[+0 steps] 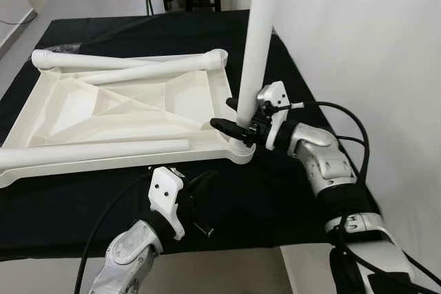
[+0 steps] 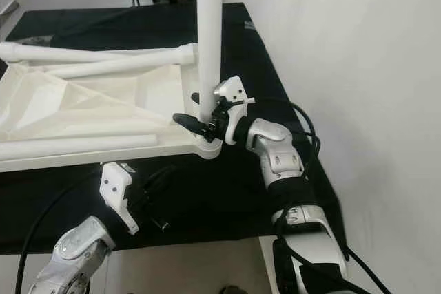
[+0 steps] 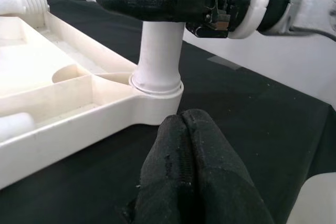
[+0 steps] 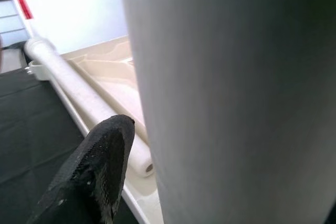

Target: Building children table

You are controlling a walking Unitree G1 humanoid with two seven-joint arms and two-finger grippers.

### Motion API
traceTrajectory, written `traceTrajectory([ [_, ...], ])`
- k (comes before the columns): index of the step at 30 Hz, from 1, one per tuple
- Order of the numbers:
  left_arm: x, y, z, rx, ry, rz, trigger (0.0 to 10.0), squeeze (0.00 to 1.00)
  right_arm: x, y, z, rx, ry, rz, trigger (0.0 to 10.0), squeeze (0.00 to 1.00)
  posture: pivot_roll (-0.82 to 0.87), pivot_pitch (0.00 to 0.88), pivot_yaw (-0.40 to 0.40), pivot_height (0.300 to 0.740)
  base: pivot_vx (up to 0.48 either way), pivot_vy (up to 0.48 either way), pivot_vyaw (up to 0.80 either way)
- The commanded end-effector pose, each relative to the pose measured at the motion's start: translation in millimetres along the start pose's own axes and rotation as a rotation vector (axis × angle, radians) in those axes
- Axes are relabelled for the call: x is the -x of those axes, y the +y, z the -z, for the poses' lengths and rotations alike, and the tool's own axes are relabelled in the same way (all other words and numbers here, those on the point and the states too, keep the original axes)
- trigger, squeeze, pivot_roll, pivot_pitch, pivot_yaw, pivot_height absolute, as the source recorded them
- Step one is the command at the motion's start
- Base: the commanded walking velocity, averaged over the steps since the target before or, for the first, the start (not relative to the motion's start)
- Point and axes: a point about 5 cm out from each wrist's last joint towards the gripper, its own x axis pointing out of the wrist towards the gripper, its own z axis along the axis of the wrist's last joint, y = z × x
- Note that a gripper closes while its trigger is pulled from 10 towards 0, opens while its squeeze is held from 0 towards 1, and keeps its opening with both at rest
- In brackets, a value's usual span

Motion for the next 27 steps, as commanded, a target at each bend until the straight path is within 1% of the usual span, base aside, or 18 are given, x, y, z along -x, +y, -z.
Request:
traceTrajectory([
  [1, 1.3, -1.7, 5.0, 0.006, 0.018, -0.001, 10.0, 0.0, -5.5, 1.8, 4.0, -0.012, 0.016, -0.046, 10.0, 0.0, 0.09, 0.095, -0.032, 0.74, 0.0, 0.0, 0.0],
  [2, 1.3, -1.7, 5.0, 0.006, 0.018, -0.001, 10.0, 0.0, -5.5, 1.8, 4.0, -0.012, 0.016, -0.046, 10.0, 0.0, 0.09, 0.095, -0.032, 0.74, 0.0, 0.0, 0.0],
  [3, 1.5, -2.0, 5.0, 0.007, 0.018, -0.001, 10.0, 0.0, -6.1, -0.8, 4.5, -0.027, 0.019, -0.039, 6.5, 0.0, 0.09, 0.099, -0.034, 0.74, 0.0, 0.0, 0.0],
  [4, 2.0, -2.4, 4.6, 0.008, 0.017, 0.0, 10.0, 0.0, -6.0, -3.9, 4.9, -0.064, 0.005, -0.062, 0.0, 0.0, 0.1, 0.103, -0.033, 0.74, 0.0, 0.0, 0.0],
  [11, 2.6, -2.2, 4.0, 0.009, 0.018, 0.001, 10.0, 0.0, -2.9, -7.7, 7.6, -0.086, -0.001, -0.084, 0.0, 0.0, 0.1, 0.106, -0.028, 0.74, 0.0, 0.0, 0.0],
  [15, 2.6, -2.0, 3.9, 0.01, 0.018, 0.001, 10.0, 0.0, 1.7, -10.8, 11.9, -0.095, -0.003, -0.052, 0.0, 0.0, 0.09, 0.108, -0.027, 0.74, 0.0, 0.0, 0.0],
  [17, 2.8, -1.9, 3.7, 0.012, 0.017, 0.001, 10.0, 0.0, 8.0, -13.0, 16.9, -0.075, 0.0, -0.006, 0.0, 0.0, 0.09, 0.109, -0.027, 0.74, 0.0, 0.0, 0.0],
  [18, 2.8, -1.9, 3.7, 0.012, 0.017, 0.001, 10.0, 0.0, 8.0, -13.0, 16.9, -0.075, 0.0, -0.006, 0.0, 0.0, 0.09, 0.109, -0.027, 0.74, 0.0, 0.0, 0.0],
  [19, 3.0, -1.7, 3.5, 0.012, 0.016, 0.001, 10.0, 0.0, 11.0, -12.8, 18.8, -0.051, 0.0, 0.021, 0.0, 0.0, 0.08, 0.114, -0.032, 0.74, 0.0, 0.0, 0.0],
  [21, 3.5, -1.0, 2.9, 0.012, 0.016, 0.001, 10.0, 0.0, 14.8, -10.7, 23.4, -0.041, 0.002, 0.115, 0.0, 0.0, 0.07, 0.118, -0.032, 0.74, 0.0, 0.0, 0.0],
  [23, 4.2, 0.0, 2.3, 0.012, 0.015, 0.0, 10.0, 0.0, 13.8, 1.0, 33.9, -0.035, 0.036, 0.244, 0.0, 0.0, 0.06, 0.124, -0.03, 0.74, 0.0, 0.0, 0.0],
  [24, 4.2, 0.0, 2.3, 0.012, 0.015, 0.0, 10.0, 0.0, 13.8, 1.0, 33.9, -0.035, 0.036, 0.244, 0.0, 0.0, 0.06, 0.124, -0.03, 0.74, 0.0, 0.0, 0.0],
  [25, 4.5, 0.7, 1.9, 0.011, 0.015, 0.0, 10.0, 0.0, 12.8, 6.8, 40.4, -0.039, 0.062, 0.349, 0.0, 0.0, 0.05, 0.127, -0.027, 0.74, 0.0, 0.0, 0.0],
  [26, 4.5, 0.7, 1.9, 0.011, 0.015, 0.0, 10.0, 0.0, 12.8, 6.8, 40.4, -0.039, 0.062, 0.349, 0.0, 0.0, 0.05, 0.127, -0.027, 0.74, 0.0, 0.0, 0.0],
  [27, 4.8, 1.6, 1.5, 0.011, 0.015, 0.001, 10.0, 0.0, 14.1, 15.9, 48.6, -0.106, 0.065, 0.62, 0.0, 0.0, 0.05, 0.133, -0.02, 0.74, 0.0, 0.0, 0.0],
])
